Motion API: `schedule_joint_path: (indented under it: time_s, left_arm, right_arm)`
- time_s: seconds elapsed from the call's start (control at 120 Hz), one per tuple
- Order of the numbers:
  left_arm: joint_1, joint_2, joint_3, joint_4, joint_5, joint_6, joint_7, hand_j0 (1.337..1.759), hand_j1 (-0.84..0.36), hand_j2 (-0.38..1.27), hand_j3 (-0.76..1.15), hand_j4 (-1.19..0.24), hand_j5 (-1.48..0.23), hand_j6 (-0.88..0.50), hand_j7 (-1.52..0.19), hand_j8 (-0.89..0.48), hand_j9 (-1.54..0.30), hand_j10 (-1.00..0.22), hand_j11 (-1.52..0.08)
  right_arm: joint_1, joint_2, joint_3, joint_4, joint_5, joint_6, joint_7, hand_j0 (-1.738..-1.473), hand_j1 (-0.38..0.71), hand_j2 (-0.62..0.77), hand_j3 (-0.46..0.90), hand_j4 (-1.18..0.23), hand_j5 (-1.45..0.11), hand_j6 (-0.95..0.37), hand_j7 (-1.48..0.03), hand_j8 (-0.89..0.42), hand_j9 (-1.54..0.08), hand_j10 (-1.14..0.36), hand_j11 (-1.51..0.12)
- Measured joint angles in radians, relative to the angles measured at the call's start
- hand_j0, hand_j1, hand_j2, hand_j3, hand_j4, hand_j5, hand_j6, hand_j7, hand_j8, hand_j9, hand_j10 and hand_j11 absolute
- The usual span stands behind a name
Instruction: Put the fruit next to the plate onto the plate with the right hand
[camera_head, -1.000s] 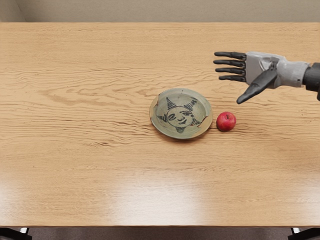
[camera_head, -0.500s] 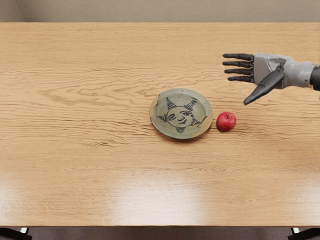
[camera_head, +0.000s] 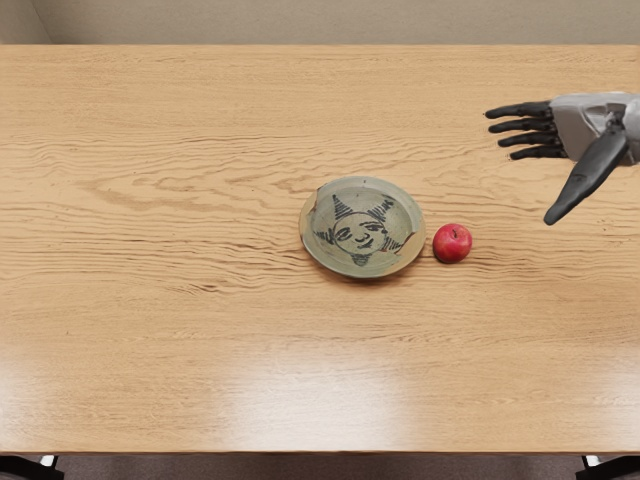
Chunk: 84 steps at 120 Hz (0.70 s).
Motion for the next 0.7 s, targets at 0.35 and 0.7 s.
schedule_joint_path:
  time_s: [0.35, 0.7]
  left_arm:
    - [0.0, 0.0, 0.0, 0.0, 0.0, 0.0, 0.0, 1.658, 0.06, 0.05, 0.0, -0.24, -0.32, -0.24, -0.32, -0.24, -0.32, -0.24, -0.32]
    - [0.001, 0.0, 0.0, 0.0, 0.0, 0.0, 0.0, 1.658, 0.06, 0.05, 0.0, -0.24, -0.32, -0.24, -0.32, -0.24, -0.32, -0.24, -0.32]
  right_arm:
    - [0.091, 0.095, -0.177, 0.209, -0.152, -0.412, -0.2, -1.658, -0.3, -0.01, 0.0, -0.05, -0.06, -0.05, -0.06, -0.05, -0.06, -0.04, -0.06]
    - [0.096, 0.264, -0.144, 0.217, -0.13, -0.584, -0.361, -1.658, -0.3, -0.01, 0.0, -0.05, -0.06, -0.05, -0.06, -0.05, -0.06, -0.04, -0.06]
